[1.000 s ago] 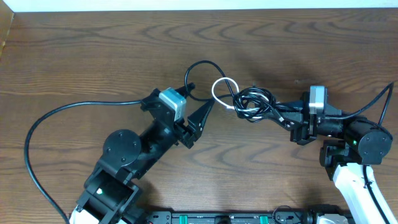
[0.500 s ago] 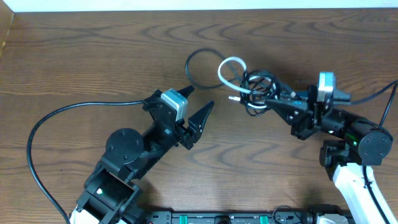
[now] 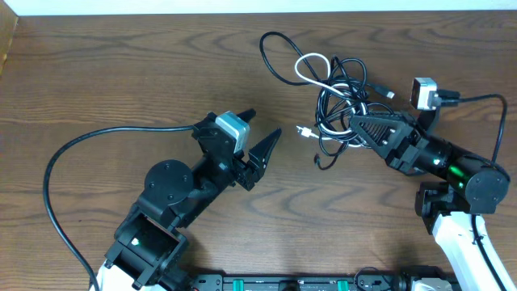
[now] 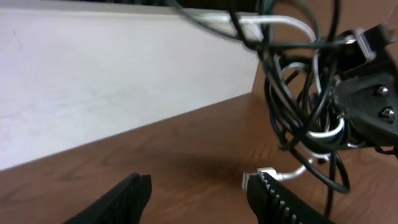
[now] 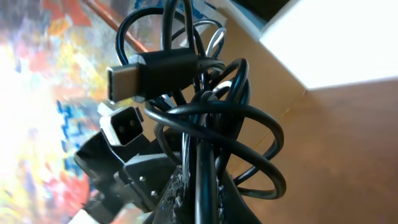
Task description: Untangle cables
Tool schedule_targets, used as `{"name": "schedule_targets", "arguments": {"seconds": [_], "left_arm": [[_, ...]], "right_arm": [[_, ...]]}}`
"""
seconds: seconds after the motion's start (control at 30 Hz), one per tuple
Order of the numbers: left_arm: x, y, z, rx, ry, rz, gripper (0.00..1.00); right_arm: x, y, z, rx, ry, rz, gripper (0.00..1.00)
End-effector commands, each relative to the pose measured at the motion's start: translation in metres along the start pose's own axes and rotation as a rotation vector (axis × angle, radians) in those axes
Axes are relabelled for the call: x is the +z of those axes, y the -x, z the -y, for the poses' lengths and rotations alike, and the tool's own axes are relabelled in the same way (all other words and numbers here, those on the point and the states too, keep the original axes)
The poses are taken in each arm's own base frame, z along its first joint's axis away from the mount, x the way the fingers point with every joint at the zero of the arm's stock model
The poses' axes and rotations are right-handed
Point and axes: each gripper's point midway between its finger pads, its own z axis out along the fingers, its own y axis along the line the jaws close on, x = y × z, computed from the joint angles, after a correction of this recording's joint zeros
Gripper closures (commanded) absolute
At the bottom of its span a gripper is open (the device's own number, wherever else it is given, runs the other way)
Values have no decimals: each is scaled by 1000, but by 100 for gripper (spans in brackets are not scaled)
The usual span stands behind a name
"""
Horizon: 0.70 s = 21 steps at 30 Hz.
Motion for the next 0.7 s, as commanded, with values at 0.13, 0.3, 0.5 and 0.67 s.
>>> {"name": "schedule_targets", "arguments": {"seconds": [0.13, 0.3, 0.5, 0.67], "left_arm": [[-1, 6, 1, 180, -5, 17, 45], [-2, -3, 36, 327, -214, 11, 44], [8, -15, 37, 320, -242, -30, 43], [13, -18, 36, 317, -243, -37, 42]], "right_arm": [[-1, -7, 11, 220, -43, -48, 99], [4, -18, 16, 296, -55, -90, 99], [14, -33, 8, 304, -21, -144, 99], [19, -45, 3, 269, 4, -196, 99]]}}
